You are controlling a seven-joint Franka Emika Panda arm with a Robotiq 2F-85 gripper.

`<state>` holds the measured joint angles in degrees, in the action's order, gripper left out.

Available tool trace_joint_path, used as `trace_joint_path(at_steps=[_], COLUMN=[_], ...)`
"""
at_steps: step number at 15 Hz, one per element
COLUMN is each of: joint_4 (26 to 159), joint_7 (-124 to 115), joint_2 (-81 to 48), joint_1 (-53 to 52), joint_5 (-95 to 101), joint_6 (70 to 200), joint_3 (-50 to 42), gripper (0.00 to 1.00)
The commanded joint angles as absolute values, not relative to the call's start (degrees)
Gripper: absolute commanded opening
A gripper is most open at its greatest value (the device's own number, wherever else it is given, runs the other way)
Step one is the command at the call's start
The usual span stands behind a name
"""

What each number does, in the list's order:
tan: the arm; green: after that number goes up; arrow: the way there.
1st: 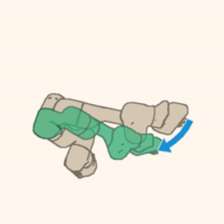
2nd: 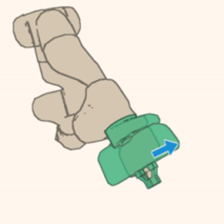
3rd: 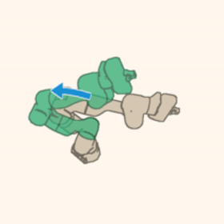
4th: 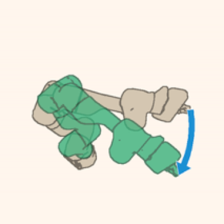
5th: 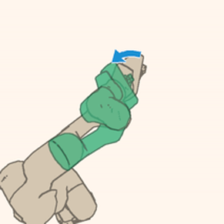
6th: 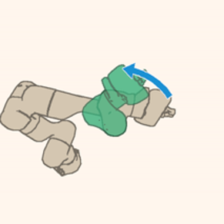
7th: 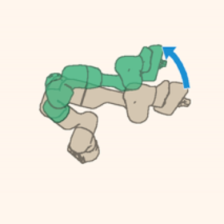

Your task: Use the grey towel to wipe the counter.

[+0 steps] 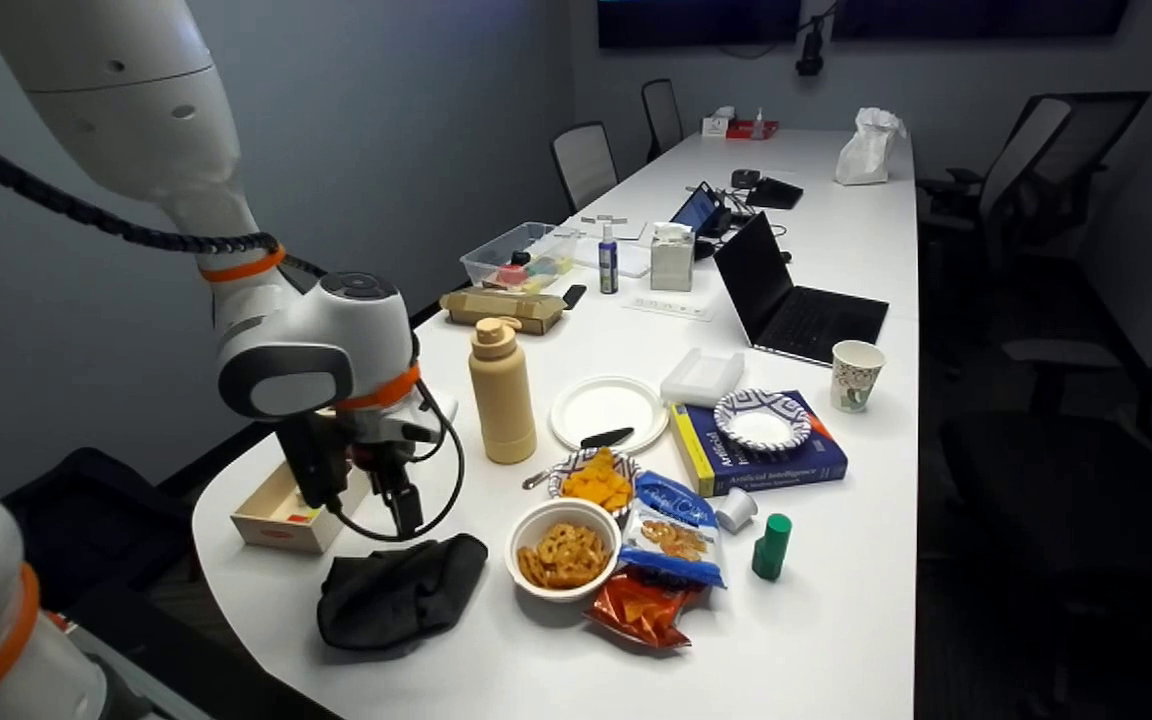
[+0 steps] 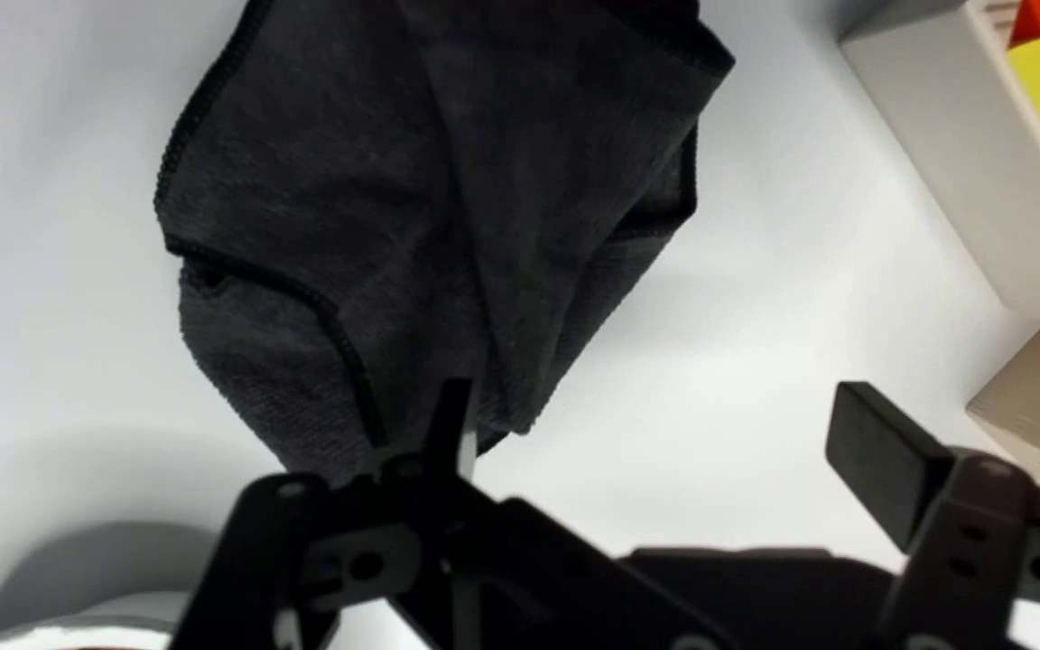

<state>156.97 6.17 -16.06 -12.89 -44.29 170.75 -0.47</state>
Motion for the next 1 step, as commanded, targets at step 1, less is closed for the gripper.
trace_joint_path(at_steps=[1], joint_4=[159.17], joint_7=[0.41], joint_2=[-12.46], joint_1=[-24.75], joint_5=[-39.04], joint_6=[170.69], joint_3=[-11.99], gripper=[1.00])
